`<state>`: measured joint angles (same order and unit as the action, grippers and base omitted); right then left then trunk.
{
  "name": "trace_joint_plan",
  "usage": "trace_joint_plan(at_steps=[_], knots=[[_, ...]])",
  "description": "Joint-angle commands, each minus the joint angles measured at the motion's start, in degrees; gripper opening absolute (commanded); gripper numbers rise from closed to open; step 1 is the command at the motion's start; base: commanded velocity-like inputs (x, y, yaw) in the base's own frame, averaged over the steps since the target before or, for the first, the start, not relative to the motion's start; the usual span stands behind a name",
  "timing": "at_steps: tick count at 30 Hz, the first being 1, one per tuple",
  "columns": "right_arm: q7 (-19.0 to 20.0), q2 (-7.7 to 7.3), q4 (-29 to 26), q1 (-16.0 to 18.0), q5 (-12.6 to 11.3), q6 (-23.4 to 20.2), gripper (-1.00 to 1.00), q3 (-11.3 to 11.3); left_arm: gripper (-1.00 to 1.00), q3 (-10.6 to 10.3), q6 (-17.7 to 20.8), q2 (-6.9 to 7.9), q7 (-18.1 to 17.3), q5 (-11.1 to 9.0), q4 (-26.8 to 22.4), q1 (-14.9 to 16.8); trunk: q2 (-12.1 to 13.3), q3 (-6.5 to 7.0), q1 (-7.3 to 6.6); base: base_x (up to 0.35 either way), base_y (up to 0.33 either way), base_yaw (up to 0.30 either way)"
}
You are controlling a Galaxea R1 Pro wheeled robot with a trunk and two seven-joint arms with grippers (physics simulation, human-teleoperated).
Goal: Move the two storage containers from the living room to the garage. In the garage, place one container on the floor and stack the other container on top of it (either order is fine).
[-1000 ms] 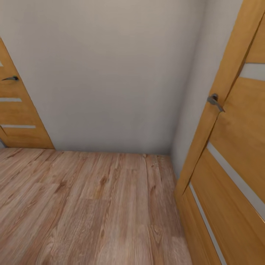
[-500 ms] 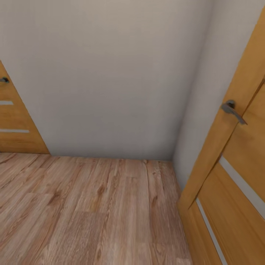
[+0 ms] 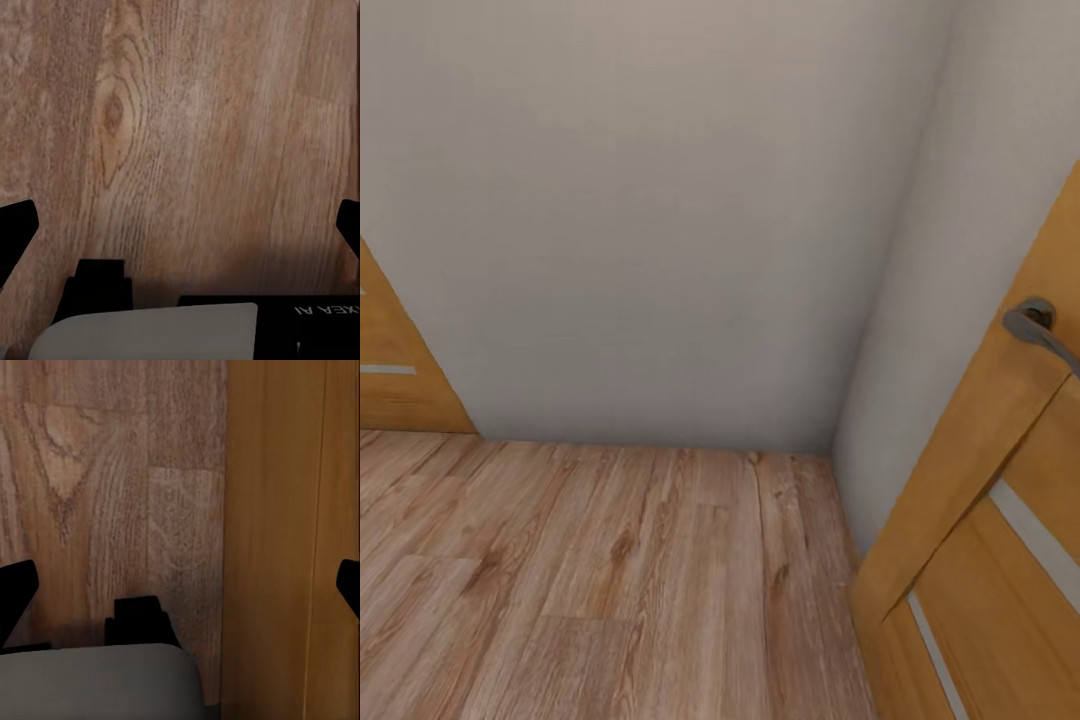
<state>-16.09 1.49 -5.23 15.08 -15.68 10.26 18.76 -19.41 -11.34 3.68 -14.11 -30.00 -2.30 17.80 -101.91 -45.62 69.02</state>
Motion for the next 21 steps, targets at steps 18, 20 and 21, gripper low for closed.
trace_joint_plan(at_steps=[18, 20, 21], knots=[[-0.2, 0.01, 0.1, 0.0, -0.6, 0.2, 1.0, 0.5, 1.0, -0.5, -0.2, 0.03, -0.2, -0.6, 0.0, 0.0, 0.0, -0.05, 0.03, 0.338, -0.035, 0.086], [-0.2, 0.01, 0.1, 0.0, -0.6, 0.2, 1.0, 0.5, 1.0, -0.5, -0.2, 0.03, -0.2, -0.6, 0.0, 0.0, 0.0, -0.05, 0.03, 0.337, 0.0, 0.037], [-0.2, 0.01, 0.1, 0.0, -0.6, 0.2, 1.0, 0.5, 1.0, -0.5, -0.2, 0.02, -0.2, -0.6, 0.0, 0.0, 0.0, -0.05, 0.03, 0.337, 0.0, 0.015]])
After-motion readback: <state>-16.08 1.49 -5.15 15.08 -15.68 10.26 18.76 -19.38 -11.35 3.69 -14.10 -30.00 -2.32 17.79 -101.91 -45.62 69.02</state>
